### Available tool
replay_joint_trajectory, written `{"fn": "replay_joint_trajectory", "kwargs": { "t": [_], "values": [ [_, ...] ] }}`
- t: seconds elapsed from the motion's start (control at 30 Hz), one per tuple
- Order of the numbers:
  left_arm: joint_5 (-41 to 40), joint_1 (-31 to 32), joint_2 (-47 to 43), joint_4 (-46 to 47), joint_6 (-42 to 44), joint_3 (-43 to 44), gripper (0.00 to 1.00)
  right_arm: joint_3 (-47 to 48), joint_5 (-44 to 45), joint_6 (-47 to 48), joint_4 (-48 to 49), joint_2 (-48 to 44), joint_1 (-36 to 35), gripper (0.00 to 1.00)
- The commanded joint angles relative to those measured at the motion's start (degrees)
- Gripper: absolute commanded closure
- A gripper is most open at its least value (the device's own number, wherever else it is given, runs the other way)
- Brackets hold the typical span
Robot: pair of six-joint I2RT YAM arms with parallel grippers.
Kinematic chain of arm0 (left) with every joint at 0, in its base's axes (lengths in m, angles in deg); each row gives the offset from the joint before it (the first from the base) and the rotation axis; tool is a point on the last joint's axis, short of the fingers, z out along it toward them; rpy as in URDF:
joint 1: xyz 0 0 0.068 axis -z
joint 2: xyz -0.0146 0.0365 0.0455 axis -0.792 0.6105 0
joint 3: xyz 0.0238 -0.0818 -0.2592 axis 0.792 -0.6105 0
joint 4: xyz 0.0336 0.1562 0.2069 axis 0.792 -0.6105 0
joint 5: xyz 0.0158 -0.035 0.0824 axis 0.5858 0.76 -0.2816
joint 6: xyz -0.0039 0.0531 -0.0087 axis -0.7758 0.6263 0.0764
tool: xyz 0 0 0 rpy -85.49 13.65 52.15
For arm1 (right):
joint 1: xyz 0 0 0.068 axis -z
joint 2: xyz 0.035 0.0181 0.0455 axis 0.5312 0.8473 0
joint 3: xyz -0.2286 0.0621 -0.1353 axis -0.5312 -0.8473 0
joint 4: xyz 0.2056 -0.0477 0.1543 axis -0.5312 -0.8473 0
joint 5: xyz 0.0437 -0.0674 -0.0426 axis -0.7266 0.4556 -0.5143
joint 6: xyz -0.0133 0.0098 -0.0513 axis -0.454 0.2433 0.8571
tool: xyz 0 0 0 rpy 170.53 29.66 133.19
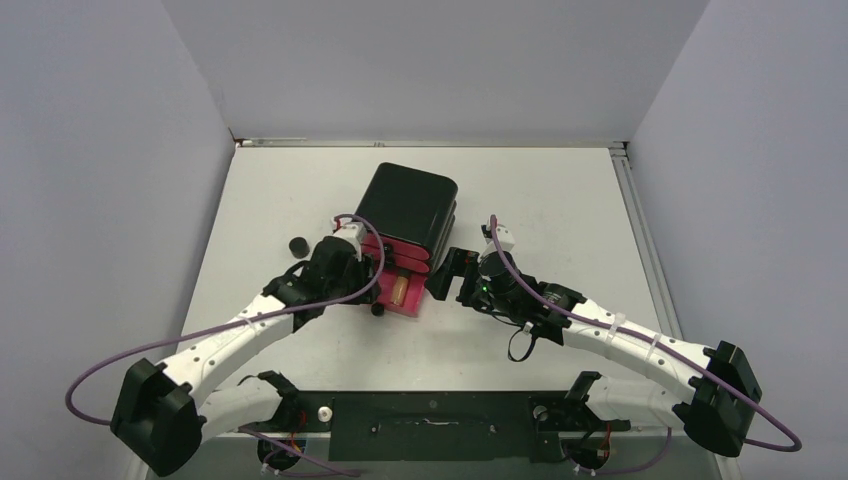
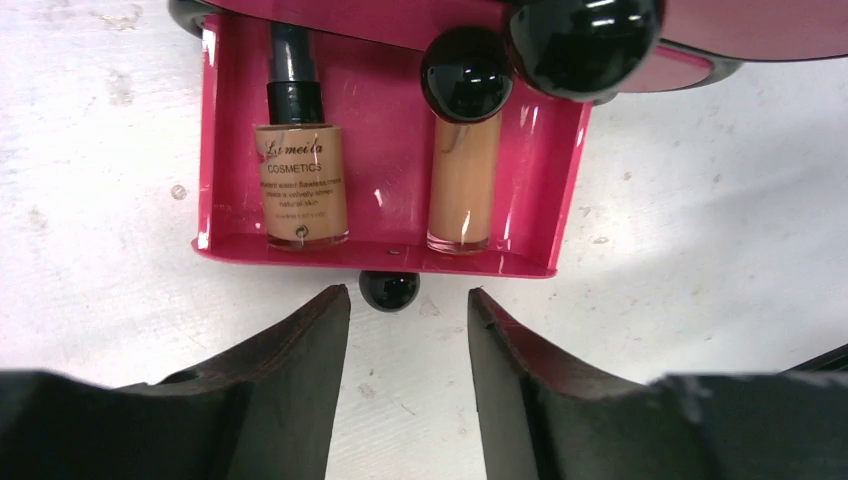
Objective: Organize the makeup
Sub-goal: Place the makeup in the drawer, then pick up the makeup from the center of the board.
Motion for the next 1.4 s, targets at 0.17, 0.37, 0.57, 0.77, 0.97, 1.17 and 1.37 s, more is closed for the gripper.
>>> {"fn": "replay_joint_trajectory", "kwargs": {
  "t": [0.17, 0.37, 0.57, 0.77, 0.97, 1.17, 1.37],
  "values": [
    [-9.7, -0.7, -14.4, 1.4, -3.0, -3.7, 0.40, 1.1, 0.8, 0.4, 1.8, 0.1, 0.4, 0.02],
    [-18.6, -3.8, -15.6, -3.3, -4.4, -1.7, 0.16, 1.2, 0.9, 0.5, 1.5, -0.1, 0.4, 0.02],
    [-19.1, -12.2, -11.5, -4.5, -4.4, 1.5, 0.06, 1.2, 1.7, 0.9, 0.5, -1.1, 0.5, 0.02],
    [-13.8, -23.7, -3.2, -6.0, -4.7, 7.8, 0.03, 0.7, 3.1, 0.8, -0.3, -2.8, 0.9, 0.00],
    [-6.7, -33.9, 6.2, -3.8, -5.5, 12.3, 0.03, 1.2, 4.8, 0.9, -1.5, -4.4, 1.6, 0.00],
    [-1.0, -39.5, 15.5, -1.7, -5.9, 16.0, 0.08, 1.8, 6.6, 1.2, -4.7, -5.3, 2.3, 0.05],
    [0.0, -39.7, 23.6, -1.5, -4.3, 20.5, 0.13, 1.2, 7.3, 1.0, -5.9, -5.8, 2.9, 0.06]
  ]
}}
